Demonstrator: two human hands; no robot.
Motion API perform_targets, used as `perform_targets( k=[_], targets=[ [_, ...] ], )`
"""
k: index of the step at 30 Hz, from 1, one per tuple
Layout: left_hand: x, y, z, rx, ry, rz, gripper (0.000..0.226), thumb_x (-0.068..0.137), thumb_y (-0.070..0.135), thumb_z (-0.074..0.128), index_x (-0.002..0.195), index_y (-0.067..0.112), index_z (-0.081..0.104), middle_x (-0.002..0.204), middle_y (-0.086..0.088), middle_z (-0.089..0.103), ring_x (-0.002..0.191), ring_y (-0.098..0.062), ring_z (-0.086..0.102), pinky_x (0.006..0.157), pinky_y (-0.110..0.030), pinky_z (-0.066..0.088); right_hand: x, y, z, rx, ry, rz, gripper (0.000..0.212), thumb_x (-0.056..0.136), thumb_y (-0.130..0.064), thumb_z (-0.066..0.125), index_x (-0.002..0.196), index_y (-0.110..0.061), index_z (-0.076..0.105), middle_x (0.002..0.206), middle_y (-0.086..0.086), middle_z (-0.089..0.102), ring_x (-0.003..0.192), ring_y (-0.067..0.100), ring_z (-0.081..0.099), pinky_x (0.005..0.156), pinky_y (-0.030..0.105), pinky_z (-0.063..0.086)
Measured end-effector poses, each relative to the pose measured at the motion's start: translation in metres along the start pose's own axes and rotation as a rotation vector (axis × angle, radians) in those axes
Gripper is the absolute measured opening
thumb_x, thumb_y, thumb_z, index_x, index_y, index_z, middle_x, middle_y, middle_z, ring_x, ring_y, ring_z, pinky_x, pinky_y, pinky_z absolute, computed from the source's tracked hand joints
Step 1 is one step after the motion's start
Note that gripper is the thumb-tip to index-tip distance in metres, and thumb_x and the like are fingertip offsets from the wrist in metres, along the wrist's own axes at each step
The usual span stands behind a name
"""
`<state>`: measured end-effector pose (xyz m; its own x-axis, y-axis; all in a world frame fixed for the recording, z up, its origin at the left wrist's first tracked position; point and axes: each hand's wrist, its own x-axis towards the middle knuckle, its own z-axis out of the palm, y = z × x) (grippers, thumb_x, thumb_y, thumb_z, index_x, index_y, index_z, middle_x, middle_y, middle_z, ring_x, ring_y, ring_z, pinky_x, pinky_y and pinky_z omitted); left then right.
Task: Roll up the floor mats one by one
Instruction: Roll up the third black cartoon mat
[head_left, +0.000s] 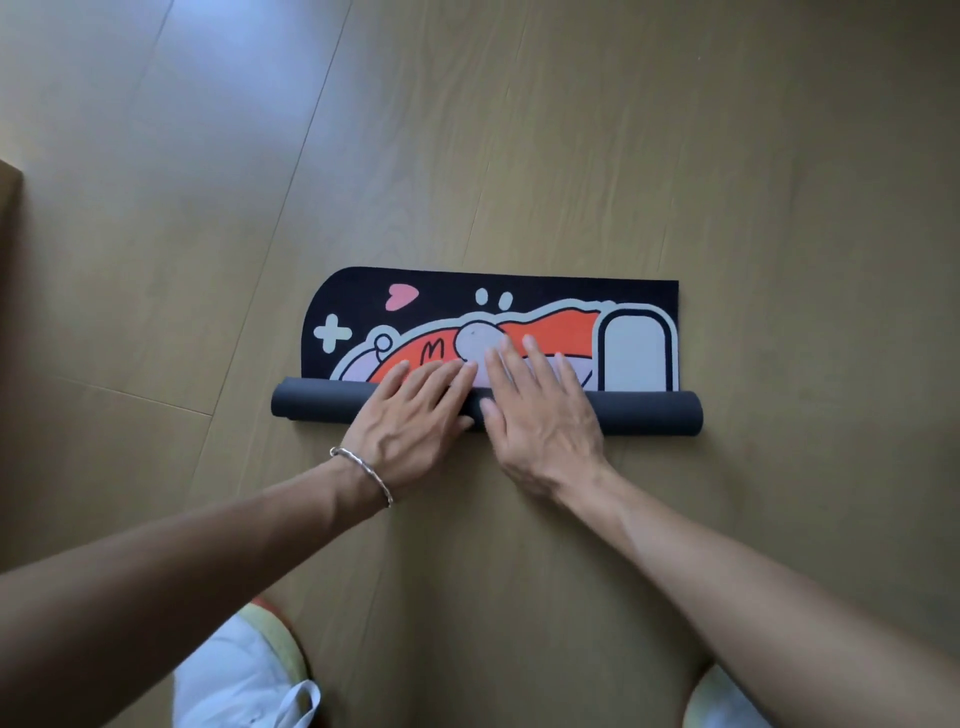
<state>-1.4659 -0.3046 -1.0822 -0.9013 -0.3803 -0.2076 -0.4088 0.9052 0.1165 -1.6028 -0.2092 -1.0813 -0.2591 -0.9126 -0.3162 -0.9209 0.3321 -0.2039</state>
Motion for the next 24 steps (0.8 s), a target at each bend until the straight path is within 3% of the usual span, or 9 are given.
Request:
perform_targets(
  k=[5, 7, 10, 13, 15, 18, 20, 24],
  targets=[
    [0.001, 0.007, 0.000, 0.035, -0.087, -0.069, 0.066, 0.094, 0.046, 0.027, 0.135, -0.003, 0.046, 0.139, -0.019, 0.047, 0.129, -0.032, 0.045, 0.103, -0.054, 0.038, 0.036, 0.010, -0.018, 0.012, -0.070, 0.054, 0.058, 0.101, -0.038, 0.012, 0.152, -0.011, 0.012, 0.160, 0.005, 0.009, 0.147, 0.025, 0.003, 0.117, 0.040, 0.004],
    [0.006, 0.007, 0.001, 0.022, -0.138, -0.090, 0.071, 0.097, 0.050, 0.017, 0.135, -0.002, 0.045, 0.140, -0.018, 0.047, 0.130, -0.032, 0.044, 0.105, -0.054, 0.031, 0.033, 0.008, -0.018, 0.026, -0.050, 0.047, 0.063, 0.097, -0.041, 0.008, 0.151, -0.009, 0.017, 0.159, 0.007, 0.014, 0.147, 0.026, 0.006, 0.117, 0.042, 0.005],
    [0.025, 0.000, -0.004, 0.018, -0.164, -0.132, 0.081, 0.096, 0.053, 0.000, 0.134, -0.001, 0.048, 0.138, -0.016, 0.050, 0.129, -0.031, 0.046, 0.107, -0.054, 0.031, 0.012, 0.001, -0.009, 0.052, 0.068, 0.019, 0.066, 0.093, -0.042, 0.020, 0.140, -0.002, 0.042, 0.147, 0.015, 0.041, 0.139, 0.033, 0.032, 0.113, 0.051, 0.021],
    [0.051, -0.009, -0.013, 0.066, -0.186, -0.140, 0.094, 0.082, 0.060, -0.018, 0.148, 0.006, 0.023, 0.155, -0.009, 0.022, 0.144, -0.024, 0.017, 0.115, -0.050, 0.009, -0.004, 0.000, -0.001, 0.021, 0.113, 0.025, 0.062, 0.092, -0.041, 0.030, 0.136, 0.000, 0.049, 0.141, 0.019, 0.047, 0.133, 0.036, 0.041, 0.107, 0.055, 0.027],
    [0.063, -0.013, -0.018, 0.050, -0.201, -0.184, 0.095, 0.075, 0.061, -0.018, 0.150, 0.012, 0.012, 0.159, -0.005, 0.009, 0.146, -0.020, 0.002, 0.115, -0.048, -0.002, 0.000, 0.001, -0.001, 0.029, 0.116, 0.038, 0.063, 0.093, -0.042, 0.029, 0.136, 0.000, 0.048, 0.142, 0.019, 0.046, 0.133, 0.036, 0.041, 0.108, 0.055, 0.027],
    [0.071, -0.015, -0.022, -0.025, -0.164, -0.281, 0.079, 0.087, 0.060, -0.002, 0.151, 0.014, 0.009, 0.159, -0.006, 0.005, 0.146, -0.021, -0.002, 0.114, -0.050, -0.003, 0.019, 0.005, -0.012, 0.061, 0.056, 0.054, 0.070, 0.094, -0.048, 0.017, 0.141, -0.002, 0.042, 0.148, 0.015, 0.040, 0.139, 0.032, 0.034, 0.113, 0.049, 0.021],
    [0.069, -0.015, -0.023, -0.061, -0.134, -0.305, 0.073, 0.092, 0.056, 0.004, 0.151, 0.014, 0.010, 0.159, -0.008, 0.005, 0.146, -0.023, 0.001, 0.114, -0.051, 0.000, 0.036, 0.012, -0.024, 0.072, 0.042, 0.057, 0.077, 0.093, -0.054, 0.008, 0.147, -0.006, 0.032, 0.153, 0.011, 0.031, 0.143, 0.026, 0.024, 0.116, 0.044, 0.013],
    [0.053, -0.013, -0.016, -0.021, 0.036, -0.198, 0.063, 0.092, 0.044, 0.024, 0.137, 0.004, 0.045, 0.140, -0.017, 0.046, 0.132, -0.033, 0.042, 0.105, -0.056, 0.030, 0.069, 0.025, -0.041, 0.083, -0.065, 0.060, 0.064, 0.100, -0.050, 0.012, 0.151, -0.011, 0.017, 0.159, 0.004, 0.017, 0.146, 0.018, 0.010, 0.117, 0.038, 0.007]
  ],
)
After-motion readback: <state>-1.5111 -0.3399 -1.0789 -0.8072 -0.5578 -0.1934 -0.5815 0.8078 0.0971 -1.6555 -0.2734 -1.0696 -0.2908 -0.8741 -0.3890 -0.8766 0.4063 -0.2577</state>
